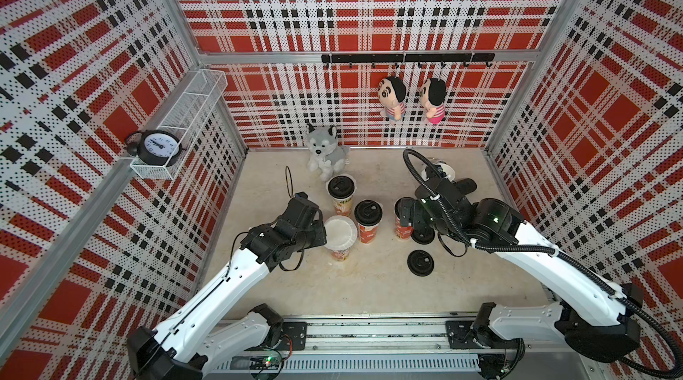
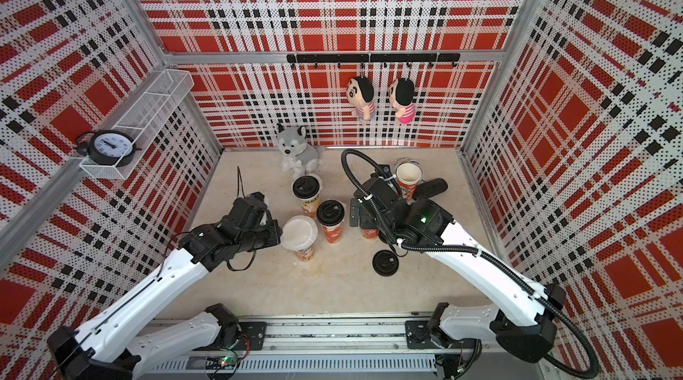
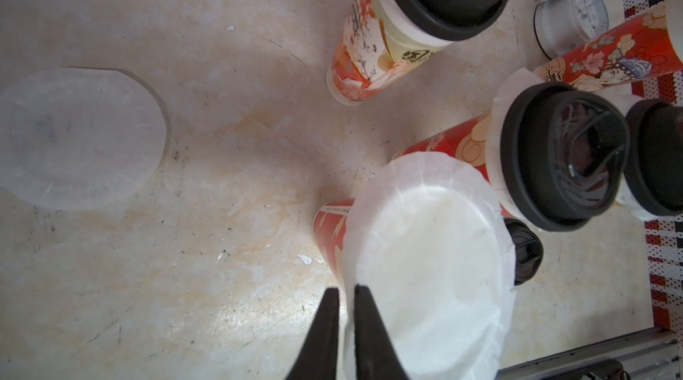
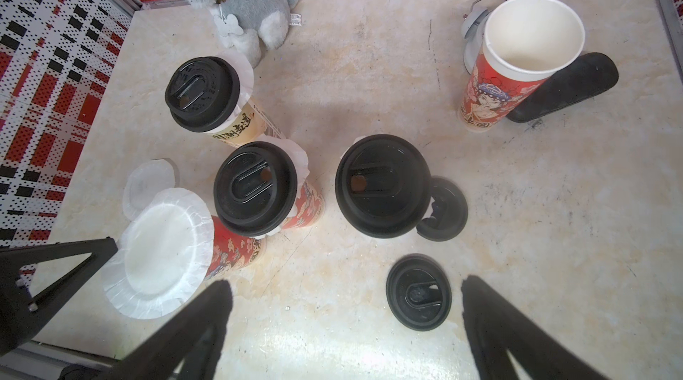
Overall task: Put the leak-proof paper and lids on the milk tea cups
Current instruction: Place the leak-proof paper at the cup.
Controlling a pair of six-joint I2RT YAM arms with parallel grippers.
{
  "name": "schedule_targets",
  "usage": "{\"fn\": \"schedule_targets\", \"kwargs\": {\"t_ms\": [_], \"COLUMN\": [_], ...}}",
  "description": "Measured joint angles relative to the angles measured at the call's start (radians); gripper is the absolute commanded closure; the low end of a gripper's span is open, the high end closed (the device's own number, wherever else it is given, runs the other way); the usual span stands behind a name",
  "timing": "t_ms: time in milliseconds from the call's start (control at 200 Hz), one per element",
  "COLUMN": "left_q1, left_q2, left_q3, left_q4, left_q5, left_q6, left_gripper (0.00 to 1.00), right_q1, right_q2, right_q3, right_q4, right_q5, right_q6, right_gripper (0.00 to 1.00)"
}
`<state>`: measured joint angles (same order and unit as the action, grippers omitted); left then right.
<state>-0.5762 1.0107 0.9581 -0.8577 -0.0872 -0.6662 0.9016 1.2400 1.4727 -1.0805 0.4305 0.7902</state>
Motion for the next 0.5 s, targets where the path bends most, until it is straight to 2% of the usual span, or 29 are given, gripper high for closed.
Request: {"fn": "schedule_targets", "kwargs": {"t_ms": [261, 501], "left_q1": [0.033, 0.062], "left_q2": [0.0, 0.0], "left_q3": [0.0, 0.0], "left_q4": [0.001, 0.006], "left_q5": [0.0, 0.008], "left_q6": [0.016, 0.032], "left_gripper": [0.85, 0.82], "right_q1": [-0.001, 0.017], "right_q2": [0.015, 0.122], "right_q3": [-0.031, -0.103], "right_q4": [0.02, 0.042], "right_q5": [-0.037, -0.11], "right_q6": [-0.011, -0.022], "right_gripper": [0.0, 0.0]}}
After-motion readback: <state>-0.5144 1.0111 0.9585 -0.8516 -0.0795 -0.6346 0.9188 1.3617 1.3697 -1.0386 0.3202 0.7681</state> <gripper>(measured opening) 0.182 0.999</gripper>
